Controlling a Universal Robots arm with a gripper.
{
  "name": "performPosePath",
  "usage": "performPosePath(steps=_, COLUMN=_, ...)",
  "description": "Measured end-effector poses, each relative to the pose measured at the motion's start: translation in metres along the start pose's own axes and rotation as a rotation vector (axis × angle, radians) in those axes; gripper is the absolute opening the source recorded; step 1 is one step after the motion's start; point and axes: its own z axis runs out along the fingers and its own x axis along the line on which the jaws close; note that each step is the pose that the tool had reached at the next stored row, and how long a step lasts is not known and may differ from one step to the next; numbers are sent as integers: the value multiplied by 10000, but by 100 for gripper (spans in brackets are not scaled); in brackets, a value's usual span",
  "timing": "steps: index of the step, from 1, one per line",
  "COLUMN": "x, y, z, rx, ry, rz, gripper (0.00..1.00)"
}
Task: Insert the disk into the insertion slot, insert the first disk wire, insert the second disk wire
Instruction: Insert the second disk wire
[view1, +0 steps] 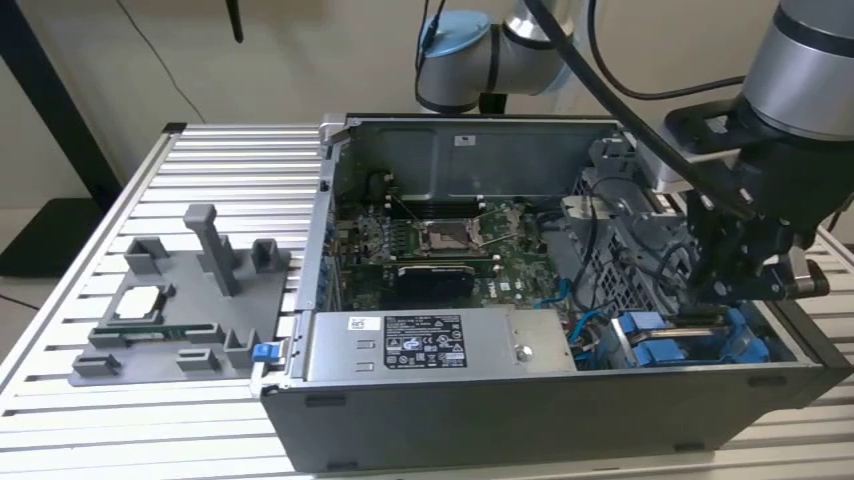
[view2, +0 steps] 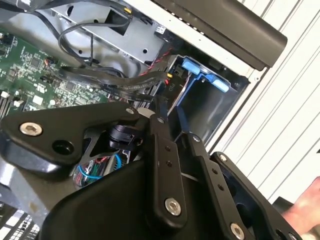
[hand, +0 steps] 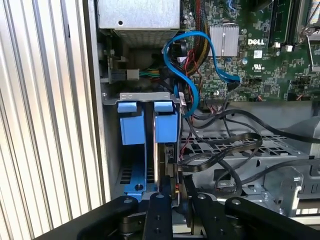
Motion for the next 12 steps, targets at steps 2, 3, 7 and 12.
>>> performPosePath(steps=2, x=-4, y=-8, z=-43, rx=0, ry=0, rz=0, gripper=100)
performPosePath(steps=3, x=-5, y=-12, z=-61, rx=0, ry=-2, rz=0, gripper=100)
performPosePath(steps=7, x=-10, y=-23, z=-120, rx=0, ry=-1, rz=0, gripper=100)
performPosePath(steps=12, x=-11, y=-26, z=-133, rx=0, ry=-2, rz=0, gripper=100)
